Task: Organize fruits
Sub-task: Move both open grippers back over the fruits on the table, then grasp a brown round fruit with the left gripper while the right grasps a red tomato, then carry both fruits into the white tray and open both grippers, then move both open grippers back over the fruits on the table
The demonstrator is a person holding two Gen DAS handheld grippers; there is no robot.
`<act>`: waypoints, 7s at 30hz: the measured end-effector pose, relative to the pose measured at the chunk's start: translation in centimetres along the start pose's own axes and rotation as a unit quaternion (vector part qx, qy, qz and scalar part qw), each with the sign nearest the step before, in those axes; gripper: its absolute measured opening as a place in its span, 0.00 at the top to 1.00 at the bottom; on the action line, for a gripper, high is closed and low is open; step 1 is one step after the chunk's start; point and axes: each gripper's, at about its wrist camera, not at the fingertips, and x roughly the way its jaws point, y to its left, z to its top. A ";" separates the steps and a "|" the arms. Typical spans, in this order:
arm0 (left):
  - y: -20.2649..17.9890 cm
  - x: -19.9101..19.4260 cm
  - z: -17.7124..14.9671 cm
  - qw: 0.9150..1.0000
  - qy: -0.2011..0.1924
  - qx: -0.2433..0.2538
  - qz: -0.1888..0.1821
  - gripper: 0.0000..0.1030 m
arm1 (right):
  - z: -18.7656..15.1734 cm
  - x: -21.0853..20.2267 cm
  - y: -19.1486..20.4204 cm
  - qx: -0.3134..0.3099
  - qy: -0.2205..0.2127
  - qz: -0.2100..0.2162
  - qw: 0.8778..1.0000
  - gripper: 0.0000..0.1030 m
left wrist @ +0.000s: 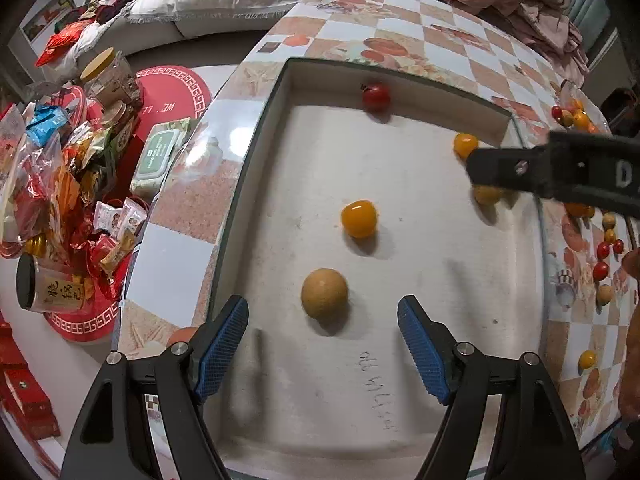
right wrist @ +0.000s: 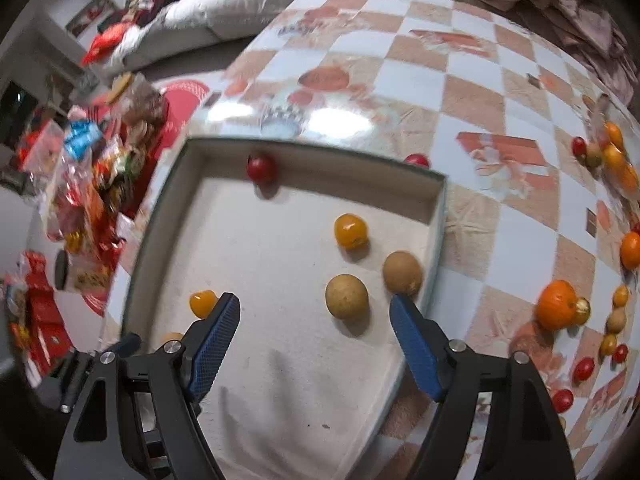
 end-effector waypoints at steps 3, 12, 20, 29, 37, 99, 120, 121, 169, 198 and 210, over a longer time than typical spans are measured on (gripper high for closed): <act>-1.3 -0.8 0.3 1.000 -0.006 0.014 -0.002 0.24 | -0.1 -1.7 -1.3 0.015 -0.015 -0.002 1.000 0.22; -9.3 -2.9 0.9 0.994 -0.023 0.094 -0.041 0.24 | -3.6 -5.5 -9.0 0.091 -0.029 -0.038 0.995 0.22; -17.4 -3.5 1.2 0.985 -0.020 0.153 -0.080 0.24 | -8.4 -7.9 -18.4 0.175 -0.026 -0.087 0.980 0.22; -24.6 -2.3 -1.0 0.979 0.014 0.171 -0.110 0.24 | -11.9 -9.2 -25.5 0.216 -0.019 -0.116 0.969 0.22; -28.5 -0.5 -2.1 0.983 0.033 0.145 -0.109 0.24 | -11.9 -8.3 -28.6 0.192 -0.012 -0.106 0.976 0.22; -24.6 -0.2 0.2 0.990 0.029 0.100 -0.098 0.74 | -10.0 -7.8 -26.3 0.154 -0.017 -0.062 0.986 0.67; -13.2 -2.9 1.1 0.997 -0.005 0.037 -0.072 0.74 | -5.4 -7.0 -14.1 0.059 -0.022 -0.029 0.998 0.67; -12.5 -2.9 1.1 0.997 -0.006 0.032 -0.070 0.74 | -5.3 -6.9 -13.5 0.053 -0.022 -0.028 0.998 0.67; 0.2 0.5 -2.4 0.999 0.028 -0.030 0.000 0.23 | -3.0 2.8 1.4 -0.085 0.041 -0.032 0.995 0.64; -2.2 -1.6 -1.3 1.000 0.019 0.000 0.008 0.22 | -2.7 -2.8 -2.2 -0.026 -0.015 -0.023 0.999 0.21; -10.4 -3.1 1.0 0.997 -0.002 0.077 -0.029 0.22 | -5.3 -5.5 -11.3 0.066 -0.023 -0.056 0.996 0.21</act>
